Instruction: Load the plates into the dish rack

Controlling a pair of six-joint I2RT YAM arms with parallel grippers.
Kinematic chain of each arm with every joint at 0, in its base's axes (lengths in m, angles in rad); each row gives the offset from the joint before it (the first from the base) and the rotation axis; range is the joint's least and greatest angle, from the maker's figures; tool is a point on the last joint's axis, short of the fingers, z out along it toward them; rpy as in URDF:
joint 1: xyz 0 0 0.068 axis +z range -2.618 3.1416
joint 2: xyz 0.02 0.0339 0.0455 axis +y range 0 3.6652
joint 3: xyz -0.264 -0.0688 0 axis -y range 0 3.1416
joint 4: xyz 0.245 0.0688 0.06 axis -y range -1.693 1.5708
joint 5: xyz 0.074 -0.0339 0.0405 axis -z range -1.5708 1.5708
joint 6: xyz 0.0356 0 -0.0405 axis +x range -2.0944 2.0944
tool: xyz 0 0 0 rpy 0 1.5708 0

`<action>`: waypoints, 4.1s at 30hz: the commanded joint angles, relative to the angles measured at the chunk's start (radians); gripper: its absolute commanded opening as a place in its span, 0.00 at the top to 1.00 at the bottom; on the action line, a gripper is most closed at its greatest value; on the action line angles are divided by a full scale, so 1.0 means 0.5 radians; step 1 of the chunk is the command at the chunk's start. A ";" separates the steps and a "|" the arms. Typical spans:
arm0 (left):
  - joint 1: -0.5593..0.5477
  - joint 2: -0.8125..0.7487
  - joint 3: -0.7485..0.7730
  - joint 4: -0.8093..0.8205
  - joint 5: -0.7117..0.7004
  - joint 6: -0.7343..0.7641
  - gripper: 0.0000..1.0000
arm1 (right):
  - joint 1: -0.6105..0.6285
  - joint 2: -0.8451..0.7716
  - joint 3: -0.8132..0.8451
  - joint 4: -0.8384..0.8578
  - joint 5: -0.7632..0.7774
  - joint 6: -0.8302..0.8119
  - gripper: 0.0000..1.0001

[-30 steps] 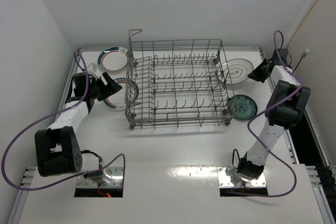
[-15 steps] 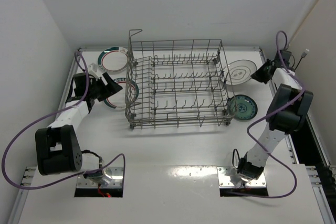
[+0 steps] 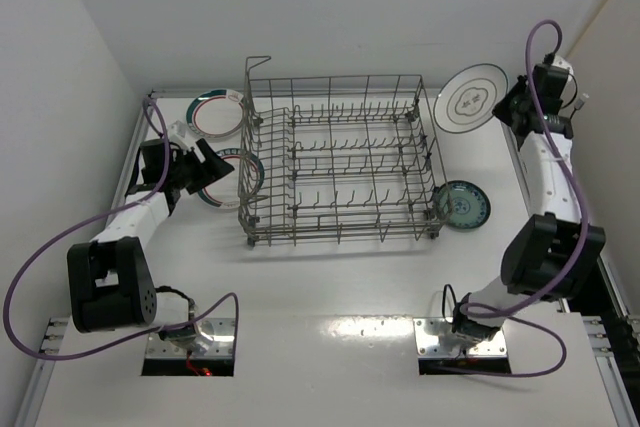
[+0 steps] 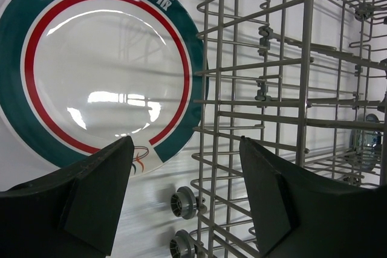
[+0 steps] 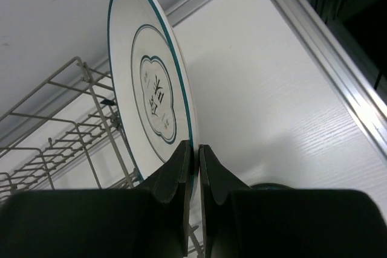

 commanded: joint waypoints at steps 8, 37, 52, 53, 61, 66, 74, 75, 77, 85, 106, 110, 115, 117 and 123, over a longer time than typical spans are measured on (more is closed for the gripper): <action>-0.009 0.048 0.035 0.100 0.112 -0.019 0.32 | 0.234 -0.594 -0.155 0.074 0.340 -0.267 1.00; -0.009 0.048 0.017 0.162 0.198 -0.077 0.32 | 0.921 -1.077 -0.794 -0.138 0.911 -0.405 1.00; -0.009 0.048 0.017 0.144 0.198 -0.077 0.32 | 1.326 -0.629 -0.646 -0.095 1.270 -0.613 1.00; -0.009 0.048 0.017 0.144 0.198 -0.077 0.32 | 1.326 -0.629 -0.625 -0.095 1.270 -0.614 1.00; -0.009 0.048 0.017 0.144 0.198 -0.077 0.32 | 1.363 -0.576 -0.585 -0.138 1.252 -0.614 1.00; -0.009 0.048 0.017 0.144 0.198 -0.077 0.32 | 1.363 -0.558 -0.463 -0.316 1.252 -0.525 0.95; -0.009 0.048 0.017 0.125 0.180 -0.059 0.32 | 1.342 -0.638 -0.278 -0.500 1.316 -0.479 0.74; -0.009 0.048 0.017 0.125 0.180 -0.059 0.32 | 1.324 -0.674 -0.278 -0.500 1.316 -0.457 0.72; -0.009 0.048 0.017 0.125 0.180 -0.059 0.32 | 1.323 -0.733 -0.260 -0.543 1.371 -0.417 0.69; -0.009 0.029 0.017 0.125 0.180 -0.059 0.32 | 0.527 -0.776 -0.548 -0.678 0.961 0.021 0.55; -0.009 -0.213 0.017 -0.013 0.045 0.018 0.32 | -0.490 -0.144 -1.288 -0.258 -0.321 0.344 0.51; -0.009 -0.231 0.017 -0.031 0.027 0.018 0.32 | -0.536 0.009 -1.239 -0.218 -0.420 0.344 0.53; -0.009 -0.231 0.017 -0.031 0.027 0.036 0.32 | -0.557 0.150 -1.088 -0.301 -0.439 0.322 0.55; -0.009 -0.231 0.017 -0.031 0.027 0.036 0.32 | -0.539 0.175 -1.040 -0.325 -0.421 0.322 0.56; -0.009 -0.250 0.017 -0.031 0.027 0.036 0.32 | -0.539 0.279 -0.914 -0.438 -0.353 0.279 0.85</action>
